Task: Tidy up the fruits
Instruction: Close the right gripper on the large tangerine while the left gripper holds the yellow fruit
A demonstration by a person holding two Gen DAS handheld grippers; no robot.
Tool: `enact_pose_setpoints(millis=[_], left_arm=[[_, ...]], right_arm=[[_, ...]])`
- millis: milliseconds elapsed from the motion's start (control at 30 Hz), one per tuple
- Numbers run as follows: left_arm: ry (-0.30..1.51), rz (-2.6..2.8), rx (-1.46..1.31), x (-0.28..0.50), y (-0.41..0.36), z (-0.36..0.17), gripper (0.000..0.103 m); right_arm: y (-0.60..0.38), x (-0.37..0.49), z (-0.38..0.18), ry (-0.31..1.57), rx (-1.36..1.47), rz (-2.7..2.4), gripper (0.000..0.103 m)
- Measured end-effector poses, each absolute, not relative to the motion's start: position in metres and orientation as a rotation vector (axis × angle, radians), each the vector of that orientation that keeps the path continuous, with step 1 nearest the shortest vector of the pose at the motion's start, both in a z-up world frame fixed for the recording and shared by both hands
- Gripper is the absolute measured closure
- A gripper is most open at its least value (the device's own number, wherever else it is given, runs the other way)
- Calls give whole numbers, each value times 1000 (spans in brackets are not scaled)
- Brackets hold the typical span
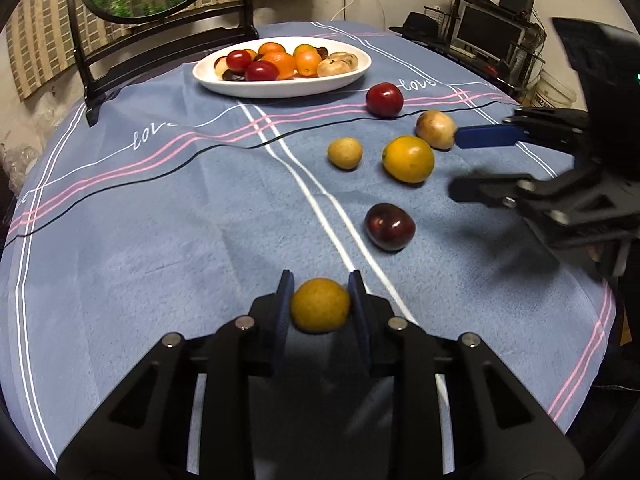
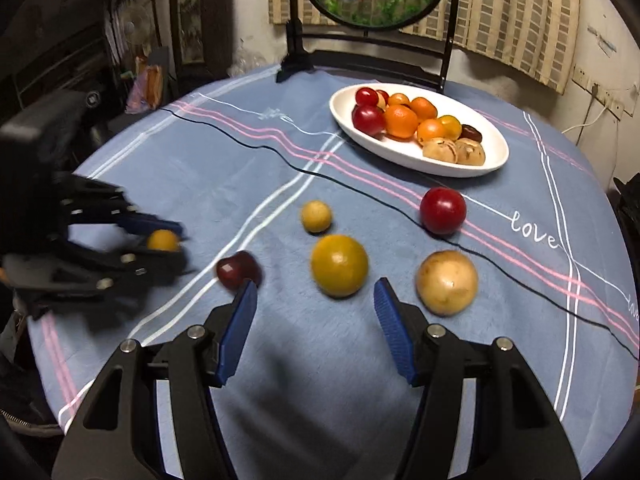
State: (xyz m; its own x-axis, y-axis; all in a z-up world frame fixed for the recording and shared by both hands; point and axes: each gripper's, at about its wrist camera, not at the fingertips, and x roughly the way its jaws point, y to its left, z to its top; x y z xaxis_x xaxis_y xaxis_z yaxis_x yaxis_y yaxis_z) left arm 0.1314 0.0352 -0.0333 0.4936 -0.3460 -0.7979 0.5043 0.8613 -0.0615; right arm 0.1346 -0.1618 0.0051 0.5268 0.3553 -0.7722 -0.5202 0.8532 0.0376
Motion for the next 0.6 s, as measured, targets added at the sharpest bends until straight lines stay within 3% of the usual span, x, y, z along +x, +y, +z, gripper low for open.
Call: enact_pose_setpoints(millis=[67,133,233,600], left_arm=[[922,-516,178,132,37,-34,75],[926,-512,173,132,36,-35,75],[931,-509,168,134,34,-35,75],[898,-505,138,147,25,-7,74]], right_arm=[[-157,146,1,881,-226,504,42],[-152,156,-5,901,-247,487,55],[-144,172,-16,952,-274,461,62],[-165,167,11,900,-176,503,64]])
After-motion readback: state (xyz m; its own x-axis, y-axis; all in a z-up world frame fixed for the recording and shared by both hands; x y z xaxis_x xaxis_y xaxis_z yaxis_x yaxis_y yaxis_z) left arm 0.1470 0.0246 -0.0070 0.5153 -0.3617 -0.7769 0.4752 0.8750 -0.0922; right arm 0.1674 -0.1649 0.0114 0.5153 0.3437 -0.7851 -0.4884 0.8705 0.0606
